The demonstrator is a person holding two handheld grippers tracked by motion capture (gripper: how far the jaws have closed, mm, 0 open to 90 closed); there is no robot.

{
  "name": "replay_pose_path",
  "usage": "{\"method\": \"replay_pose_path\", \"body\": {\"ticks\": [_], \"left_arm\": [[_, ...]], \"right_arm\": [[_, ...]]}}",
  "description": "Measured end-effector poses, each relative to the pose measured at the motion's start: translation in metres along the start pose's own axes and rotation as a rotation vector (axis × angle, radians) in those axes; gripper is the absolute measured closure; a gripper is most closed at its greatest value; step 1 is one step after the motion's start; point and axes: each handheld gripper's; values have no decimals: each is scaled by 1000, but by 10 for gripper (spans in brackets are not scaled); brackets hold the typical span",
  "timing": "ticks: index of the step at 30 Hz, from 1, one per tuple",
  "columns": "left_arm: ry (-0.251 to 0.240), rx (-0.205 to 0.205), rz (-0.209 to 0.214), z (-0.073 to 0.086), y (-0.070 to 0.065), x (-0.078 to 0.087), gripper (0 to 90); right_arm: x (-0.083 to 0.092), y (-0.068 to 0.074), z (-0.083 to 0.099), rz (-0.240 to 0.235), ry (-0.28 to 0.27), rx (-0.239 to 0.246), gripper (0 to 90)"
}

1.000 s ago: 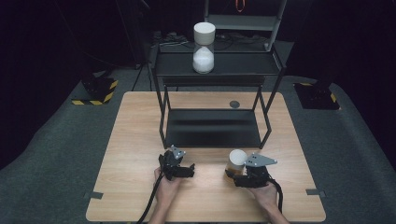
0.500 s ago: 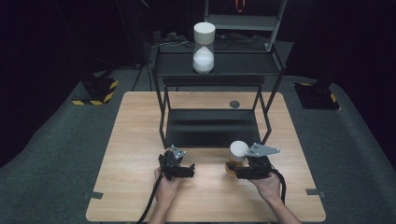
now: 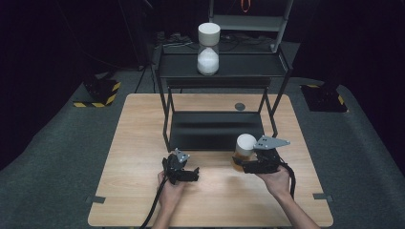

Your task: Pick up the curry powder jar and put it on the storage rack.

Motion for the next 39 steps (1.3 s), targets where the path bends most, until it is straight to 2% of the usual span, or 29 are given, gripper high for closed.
{"method": "replay_pose_path", "body": {"ticks": [14,39], "left_arm": [[0,0,0,0,0,0,39],[0,1,0,0,0,0,39]], "right_arm": [[9,-14,-17,0,-7,-13,302],[29,-33,-72,27,-9,16,302]]}}
Point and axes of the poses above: each handheld gripper's, and its own axes: x roughly backward along the jaws, z roughly out of its underside, y roughly to its left, and after that the axes turned 13 degrees about x, right-handed
